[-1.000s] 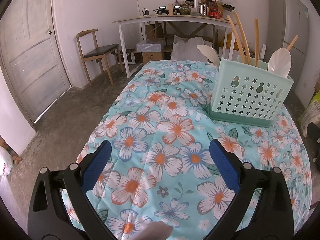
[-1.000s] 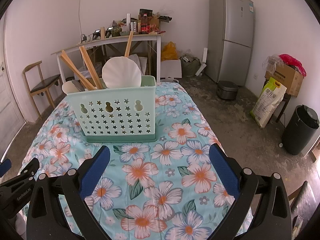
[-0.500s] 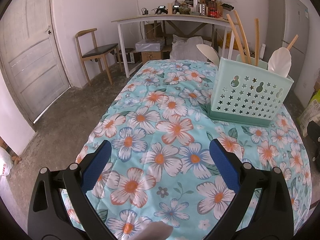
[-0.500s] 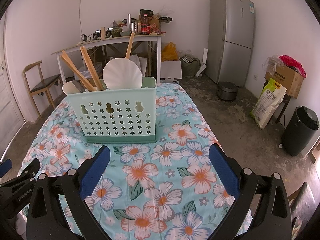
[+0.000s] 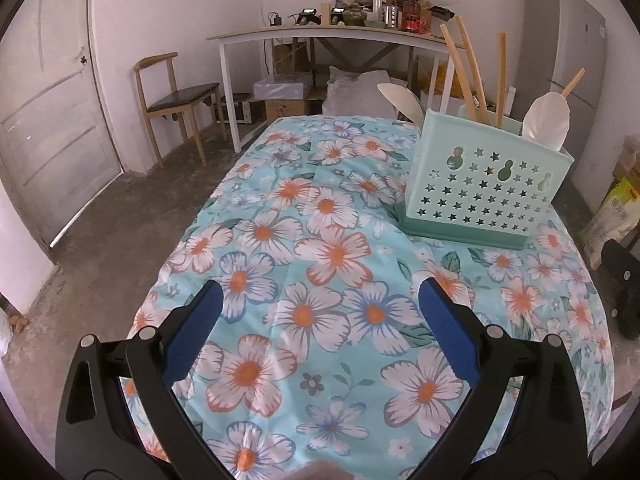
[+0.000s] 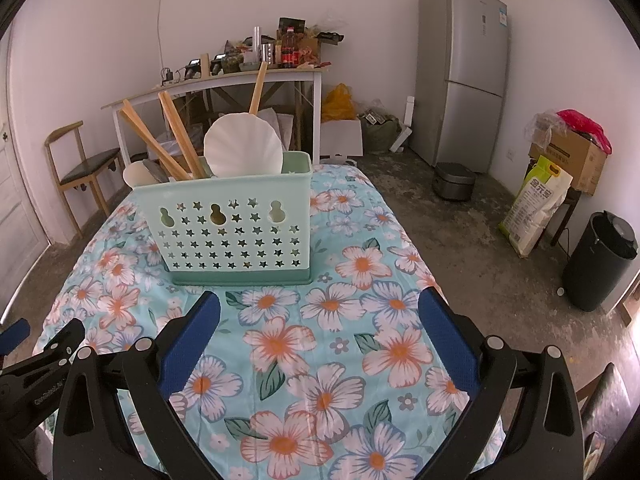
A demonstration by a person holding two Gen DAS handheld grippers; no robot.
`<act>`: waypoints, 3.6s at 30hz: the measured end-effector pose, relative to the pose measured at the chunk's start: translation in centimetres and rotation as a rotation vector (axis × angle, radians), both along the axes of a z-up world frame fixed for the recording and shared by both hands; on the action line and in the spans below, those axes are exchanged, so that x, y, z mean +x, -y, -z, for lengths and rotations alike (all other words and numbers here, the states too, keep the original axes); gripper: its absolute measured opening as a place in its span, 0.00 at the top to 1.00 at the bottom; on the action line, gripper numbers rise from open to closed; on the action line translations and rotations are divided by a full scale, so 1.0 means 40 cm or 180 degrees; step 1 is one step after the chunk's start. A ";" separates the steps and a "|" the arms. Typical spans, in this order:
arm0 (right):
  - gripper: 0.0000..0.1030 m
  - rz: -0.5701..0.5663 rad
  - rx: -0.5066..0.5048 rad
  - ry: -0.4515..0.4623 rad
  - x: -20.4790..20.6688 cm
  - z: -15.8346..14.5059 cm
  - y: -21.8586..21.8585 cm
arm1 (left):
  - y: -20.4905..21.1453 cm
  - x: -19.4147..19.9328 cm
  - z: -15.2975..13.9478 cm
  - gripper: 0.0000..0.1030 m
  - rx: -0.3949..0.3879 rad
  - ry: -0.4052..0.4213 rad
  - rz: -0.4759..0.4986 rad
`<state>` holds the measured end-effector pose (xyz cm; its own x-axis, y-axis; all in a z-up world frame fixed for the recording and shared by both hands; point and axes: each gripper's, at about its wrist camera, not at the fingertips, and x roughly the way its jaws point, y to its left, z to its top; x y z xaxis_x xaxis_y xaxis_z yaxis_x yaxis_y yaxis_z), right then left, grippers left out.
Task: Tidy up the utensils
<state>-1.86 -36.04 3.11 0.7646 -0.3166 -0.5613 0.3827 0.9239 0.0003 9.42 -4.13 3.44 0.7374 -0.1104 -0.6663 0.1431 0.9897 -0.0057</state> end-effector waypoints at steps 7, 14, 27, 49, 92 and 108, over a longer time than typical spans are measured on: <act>0.06 -0.0014 -0.0006 -0.0019 0.003 0.000 -0.004 | -0.004 0.003 0.006 0.08 -0.0060 -0.0070 0.0071; 0.06 -0.0011 -0.0002 -0.0023 0.005 0.001 -0.004 | -0.004 0.002 0.006 0.08 -0.0080 -0.0083 0.0138; 0.06 -0.0009 -0.0001 -0.0027 0.004 0.001 -0.004 | -0.001 0.002 0.008 0.08 -0.0040 -0.0092 0.0171; 0.06 -0.0007 0.0003 -0.0016 -0.001 -0.001 -0.005 | -0.006 0.000 0.001 0.08 -0.0038 -0.0072 0.0157; 0.06 0.0006 0.0029 0.0003 -0.014 -0.019 0.005 | 0.007 -0.023 -0.025 0.08 0.0134 0.0060 0.0089; 0.06 0.0005 0.0032 0.0005 -0.013 -0.015 -0.003 | 0.008 -0.031 -0.029 0.08 0.0142 0.0103 0.0091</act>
<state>-2.40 -35.91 3.72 0.7651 -0.3120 -0.5632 0.3841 0.9232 0.0104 8.19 -4.45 4.62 0.7556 -0.1024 -0.6470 0.1707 0.9844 0.0435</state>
